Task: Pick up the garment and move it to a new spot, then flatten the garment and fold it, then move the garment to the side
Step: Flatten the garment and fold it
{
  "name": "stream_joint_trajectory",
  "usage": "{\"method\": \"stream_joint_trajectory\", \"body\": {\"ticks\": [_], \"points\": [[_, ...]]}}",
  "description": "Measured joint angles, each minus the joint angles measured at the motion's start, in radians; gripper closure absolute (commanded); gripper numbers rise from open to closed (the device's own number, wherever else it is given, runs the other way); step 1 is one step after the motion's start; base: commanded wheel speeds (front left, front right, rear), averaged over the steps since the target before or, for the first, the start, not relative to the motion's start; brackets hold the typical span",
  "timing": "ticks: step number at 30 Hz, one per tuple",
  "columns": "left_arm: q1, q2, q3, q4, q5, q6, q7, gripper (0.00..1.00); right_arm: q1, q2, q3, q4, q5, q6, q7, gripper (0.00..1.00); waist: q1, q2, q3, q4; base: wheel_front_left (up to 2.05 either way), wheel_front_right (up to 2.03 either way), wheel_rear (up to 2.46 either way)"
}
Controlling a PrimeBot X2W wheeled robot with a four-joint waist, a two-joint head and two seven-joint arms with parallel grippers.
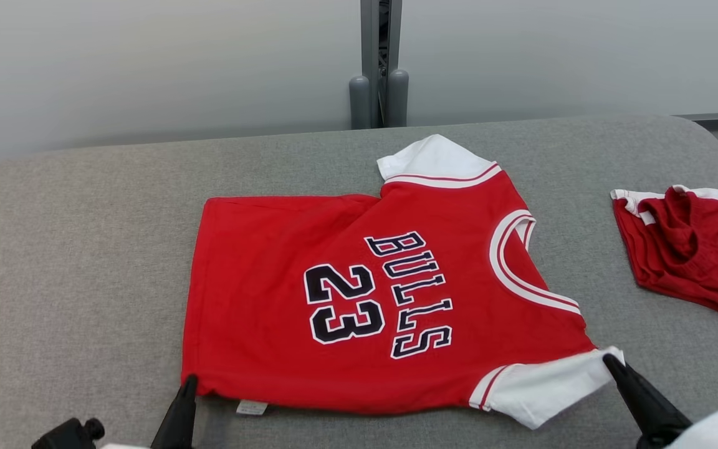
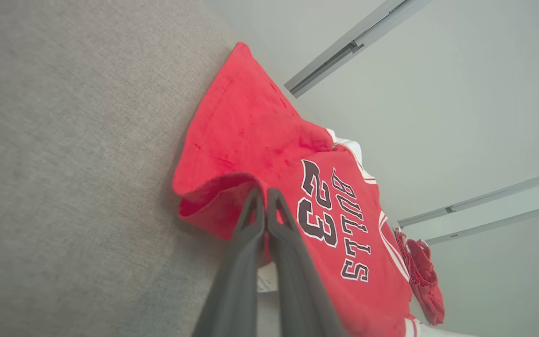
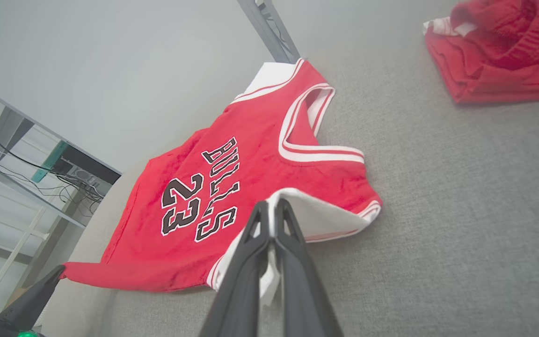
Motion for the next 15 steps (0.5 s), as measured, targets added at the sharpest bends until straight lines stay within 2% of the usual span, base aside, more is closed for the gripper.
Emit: {"method": "stream_joint_trajectory", "body": {"ticks": [9, 15], "points": [[-0.188, -0.035, -0.012, 0.160, 0.015, 0.011, 0.030, 1.00, -0.224, 0.000, 0.030, 0.197, -0.003, 0.000, -0.003, 1.00, 0.0000, 0.0000, 0.001, 0.014, 0.00, 0.00, 0.00], [-0.317, -0.059, -0.016, 0.312, 0.028, 0.002, 0.042, 1.00, -0.389, 0.003, 0.064, 0.358, -0.014, 0.000, -0.016, 1.00, 0.0000, 0.0000, 0.028, 0.022, 0.00, 0.00, 0.00]]}}
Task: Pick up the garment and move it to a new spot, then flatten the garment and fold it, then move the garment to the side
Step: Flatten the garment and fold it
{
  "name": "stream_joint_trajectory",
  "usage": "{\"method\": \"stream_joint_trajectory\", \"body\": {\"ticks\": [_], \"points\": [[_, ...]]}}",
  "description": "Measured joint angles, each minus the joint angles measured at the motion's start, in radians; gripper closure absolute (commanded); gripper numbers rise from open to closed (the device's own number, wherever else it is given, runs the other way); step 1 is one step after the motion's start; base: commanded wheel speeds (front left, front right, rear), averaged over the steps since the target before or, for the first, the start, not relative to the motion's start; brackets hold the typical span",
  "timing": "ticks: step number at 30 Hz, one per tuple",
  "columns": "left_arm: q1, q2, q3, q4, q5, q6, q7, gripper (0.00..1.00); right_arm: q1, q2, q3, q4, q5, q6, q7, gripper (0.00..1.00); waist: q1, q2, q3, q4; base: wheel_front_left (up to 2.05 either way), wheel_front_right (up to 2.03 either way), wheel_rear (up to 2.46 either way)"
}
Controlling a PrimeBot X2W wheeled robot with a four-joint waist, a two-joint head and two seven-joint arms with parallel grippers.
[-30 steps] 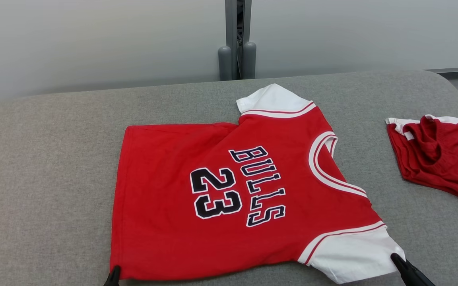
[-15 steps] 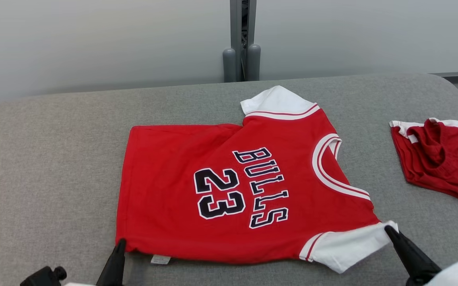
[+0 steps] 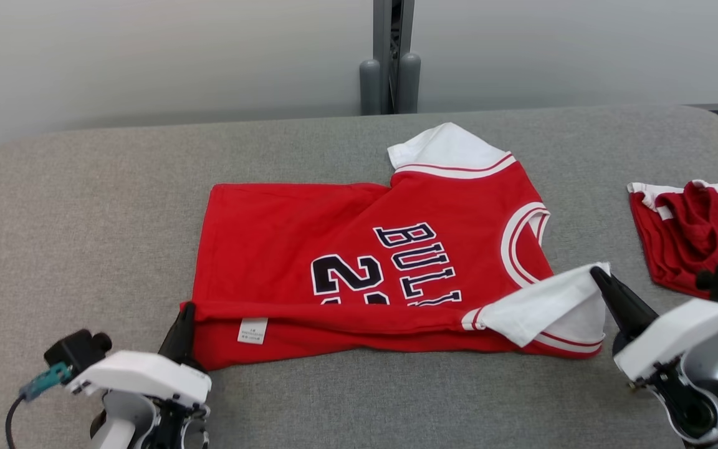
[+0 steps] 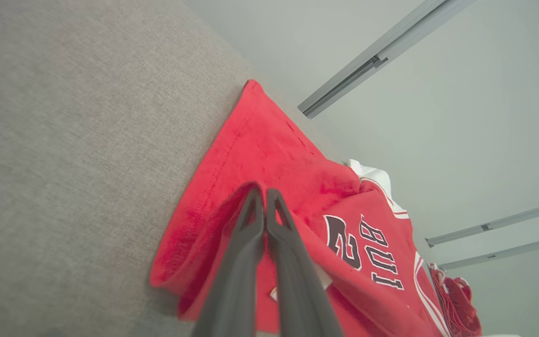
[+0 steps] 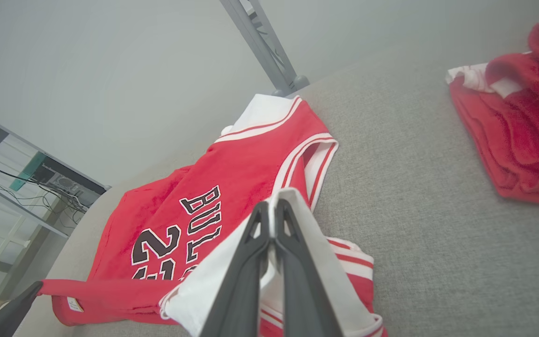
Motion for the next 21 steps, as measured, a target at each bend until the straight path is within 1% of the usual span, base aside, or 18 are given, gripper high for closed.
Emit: {"method": "stream_joint_trajectory", "body": {"ticks": [5, 9, 15, 21], "points": [[-0.104, -0.024, -0.020, 0.132, 0.012, -0.012, 0.019, 1.00, -0.128, 0.013, 0.047, 0.142, -0.001, 0.000, -0.001, 1.00, 0.0000, 0.0000, 0.032, 0.006, 0.00, 0.00, 0.00], [-0.169, -0.036, -0.028, 0.216, 0.024, -0.036, 0.017, 1.00, -0.208, 0.018, 0.082, 0.239, 0.001, 0.000, -0.002, 1.00, 0.0000, 0.0000, 0.056, 0.009, 0.00, 0.00, 0.00], [-0.228, -0.055, -0.031, 0.301, 0.027, -0.067, 0.004, 1.00, -0.284, 0.019, 0.125, 0.340, 0.022, 0.000, -0.034, 1.00, 0.0000, 0.0000, 0.071, 0.014, 0.00, 0.00, 0.00], [-0.274, -0.060, -0.042, 0.378, 0.040, -0.081, 0.000, 1.00, -0.362, 0.026, 0.149, 0.433, 0.054, 0.000, -0.062, 1.00, 0.0000, 0.0000, 0.077, 0.010, 0.00, 0.00, 0.00]]}}
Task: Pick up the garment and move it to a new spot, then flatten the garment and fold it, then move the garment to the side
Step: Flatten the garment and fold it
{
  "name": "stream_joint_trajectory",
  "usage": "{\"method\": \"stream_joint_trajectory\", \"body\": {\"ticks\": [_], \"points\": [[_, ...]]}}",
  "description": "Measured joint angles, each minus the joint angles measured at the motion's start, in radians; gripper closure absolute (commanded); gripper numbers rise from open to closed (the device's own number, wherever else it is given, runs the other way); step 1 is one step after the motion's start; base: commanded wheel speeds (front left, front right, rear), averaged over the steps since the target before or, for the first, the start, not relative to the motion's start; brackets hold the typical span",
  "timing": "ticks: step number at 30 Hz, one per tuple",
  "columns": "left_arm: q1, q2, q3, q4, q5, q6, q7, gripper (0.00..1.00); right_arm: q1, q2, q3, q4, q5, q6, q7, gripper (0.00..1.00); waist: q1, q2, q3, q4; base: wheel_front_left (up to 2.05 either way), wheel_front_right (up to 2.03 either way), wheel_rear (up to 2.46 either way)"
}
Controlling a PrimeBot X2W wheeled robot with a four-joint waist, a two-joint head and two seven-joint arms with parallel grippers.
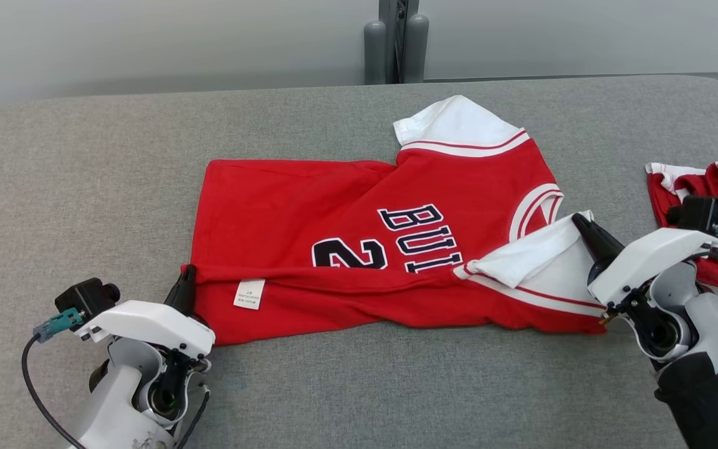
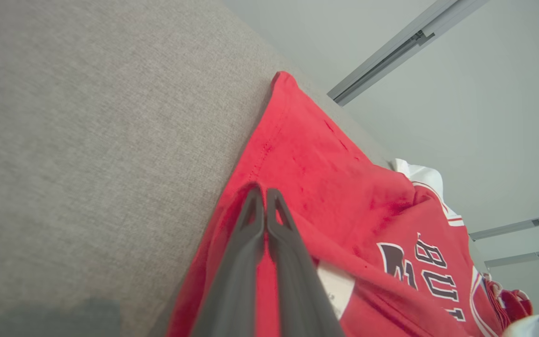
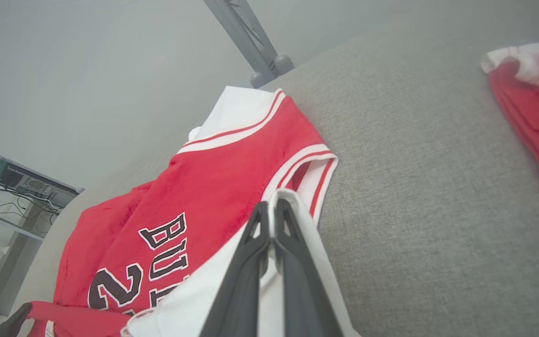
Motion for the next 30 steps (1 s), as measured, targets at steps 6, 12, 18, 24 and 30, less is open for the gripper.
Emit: {"method": "stream_joint_trajectory", "body": {"ticks": [6, 12, 18, 24, 30], "points": [[-0.033, -0.007, -0.014, 0.036, 0.013, -0.024, -0.004, 0.62, -0.083, 0.019, 0.024, 0.082, 0.018, 0.000, -0.041, 0.02, 0.0000, 0.0000, 0.008, -0.001, 0.00, 0.00, 0.00], [-0.041, 0.003, -0.036, 0.014, 0.042, -0.048, -0.036, 0.00, -0.131, 0.017, 0.035, 0.120, 0.047, 0.000, -0.128, 0.00, 0.0000, 0.0000, 0.001, 0.010, 0.00, 0.00, 0.00], [0.009, 0.037, -0.038, -0.062, 0.059, -0.052, -0.069, 0.00, -0.128, -0.019, 0.055, 0.078, 0.092, 0.000, -0.178, 0.00, 0.0000, 0.0000, -0.016, 0.013, 0.00, 0.00, 0.00], [0.101, 0.067, -0.033, -0.169, 0.066, -0.016, -0.082, 0.00, -0.051, -0.071, 0.068, 0.012, 0.133, 0.000, -0.228, 0.00, 0.0000, 0.0000, -0.043, 0.011, 0.00, 0.00, 0.00], [0.185, 0.082, -0.030, -0.261, 0.064, 0.026, -0.084, 0.00, 0.031, -0.102, 0.072, -0.039, 0.150, 0.000, -0.272, 0.00, 0.0000, 0.0000, -0.065, 0.006, 0.00, 0.00, 0.00]]}}
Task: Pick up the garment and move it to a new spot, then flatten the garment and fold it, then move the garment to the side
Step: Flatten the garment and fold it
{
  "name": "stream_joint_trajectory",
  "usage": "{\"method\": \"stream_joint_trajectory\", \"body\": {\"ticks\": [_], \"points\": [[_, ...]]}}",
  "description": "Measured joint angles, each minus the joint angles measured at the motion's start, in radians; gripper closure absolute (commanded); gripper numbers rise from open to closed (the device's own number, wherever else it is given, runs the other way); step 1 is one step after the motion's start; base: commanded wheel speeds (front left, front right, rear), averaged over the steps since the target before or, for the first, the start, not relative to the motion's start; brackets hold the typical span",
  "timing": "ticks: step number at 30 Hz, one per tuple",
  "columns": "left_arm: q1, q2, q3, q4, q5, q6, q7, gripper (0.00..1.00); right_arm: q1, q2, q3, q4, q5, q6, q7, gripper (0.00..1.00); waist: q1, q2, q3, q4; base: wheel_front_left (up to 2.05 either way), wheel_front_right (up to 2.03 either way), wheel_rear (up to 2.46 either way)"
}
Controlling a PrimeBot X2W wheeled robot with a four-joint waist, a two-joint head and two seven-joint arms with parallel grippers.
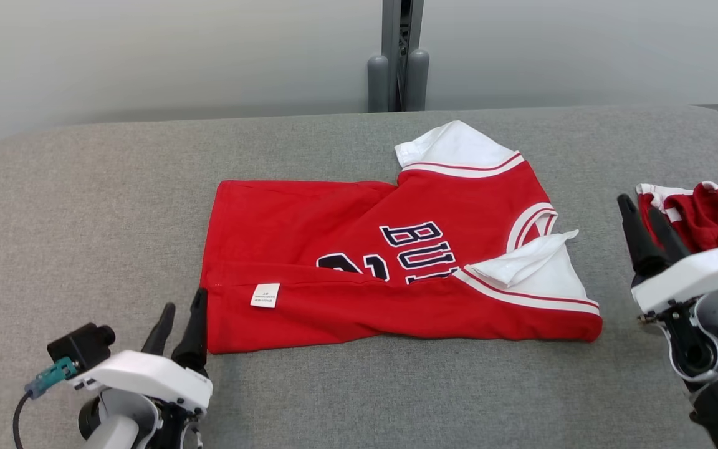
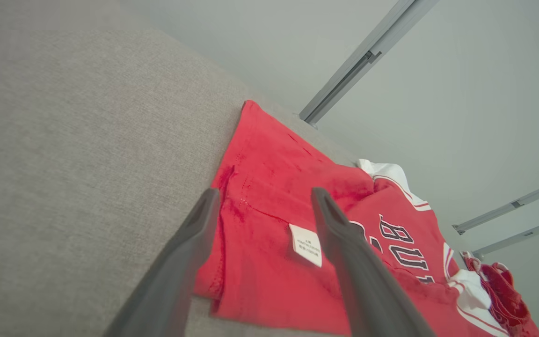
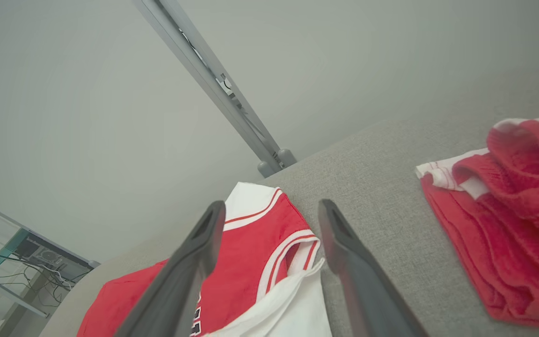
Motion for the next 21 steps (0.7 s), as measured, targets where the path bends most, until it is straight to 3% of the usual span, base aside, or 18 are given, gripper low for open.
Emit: {"method": "stream_joint_trajectory", "body": {"ticks": [11, 21], "points": [[0.144, 0.001, -0.012, -0.100, -0.049, 0.082, 0.080, 0.00, 0.186, 0.000, 0.008, -0.084, 0.011, 0.000, -0.039, 0.00, 0.0000, 0.0000, -0.032, -0.014, 0.00, 0.00, 0.00], [0.137, -0.046, 0.017, -0.021, -0.118, 0.084, 0.105, 0.00, 0.281, 0.055, 0.017, -0.073, 0.005, 0.000, -0.017, 0.00, 0.0000, 0.0000, -0.027, -0.035, 0.00, 0.00, 0.00]]}}
